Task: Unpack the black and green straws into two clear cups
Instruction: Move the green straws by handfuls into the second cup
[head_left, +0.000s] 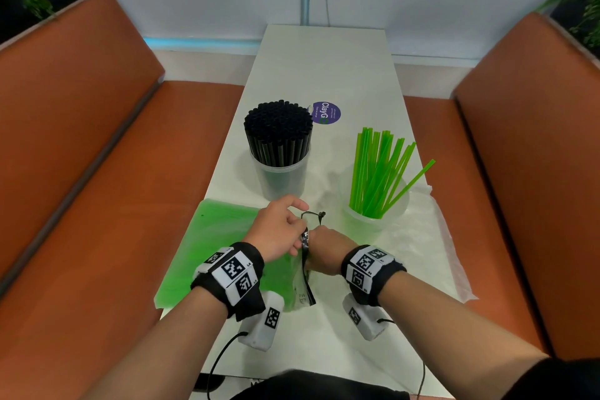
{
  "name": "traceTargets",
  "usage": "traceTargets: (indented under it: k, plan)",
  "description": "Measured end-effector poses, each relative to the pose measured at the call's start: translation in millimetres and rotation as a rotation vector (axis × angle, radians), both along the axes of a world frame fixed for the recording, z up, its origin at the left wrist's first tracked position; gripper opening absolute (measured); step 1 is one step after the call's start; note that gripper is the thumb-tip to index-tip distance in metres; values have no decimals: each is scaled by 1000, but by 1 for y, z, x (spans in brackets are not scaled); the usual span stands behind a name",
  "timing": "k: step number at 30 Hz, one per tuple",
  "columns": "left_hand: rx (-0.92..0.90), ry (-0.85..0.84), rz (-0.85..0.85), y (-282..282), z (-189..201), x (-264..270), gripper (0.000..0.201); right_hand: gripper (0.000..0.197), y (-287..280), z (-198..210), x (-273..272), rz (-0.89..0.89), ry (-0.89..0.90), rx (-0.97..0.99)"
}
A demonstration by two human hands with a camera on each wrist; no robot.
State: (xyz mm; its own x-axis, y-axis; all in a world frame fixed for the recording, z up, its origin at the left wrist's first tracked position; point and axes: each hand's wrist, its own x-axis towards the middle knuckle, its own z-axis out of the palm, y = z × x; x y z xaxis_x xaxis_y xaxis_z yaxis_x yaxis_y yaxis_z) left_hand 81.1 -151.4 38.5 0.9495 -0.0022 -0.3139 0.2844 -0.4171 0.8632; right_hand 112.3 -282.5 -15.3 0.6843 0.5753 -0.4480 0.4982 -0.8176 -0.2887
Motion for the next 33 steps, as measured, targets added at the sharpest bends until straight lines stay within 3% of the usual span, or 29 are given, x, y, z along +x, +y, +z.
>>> traceTargets:
  k: [2, 9, 18, 22, 27, 33]
  plan:
    - [-1, 2, 0, 0, -1, 0, 24, 27, -17, 1, 1, -24, -30, -13]
    - [6, 6, 28, 5, -7, 5, 22, 5, -87, 2, -6, -106, -112, 39]
    - [-22, 13, 146, 17, -20, 13, 22, 5, -180, 12, -20, -272, -99, 26]
    - [-9, 28, 259, 28, -28, 19, 20, 13, -215, 18, -24, -368, -122, 17]
    - [56, -15, 293, 24, -28, 17, 15, 20, -225, 26, -25, -452, -136, 102]
    - [-237, -214, 224, -5, 10, 15, 43, 10, -195, 32, -22, -377, -158, 240]
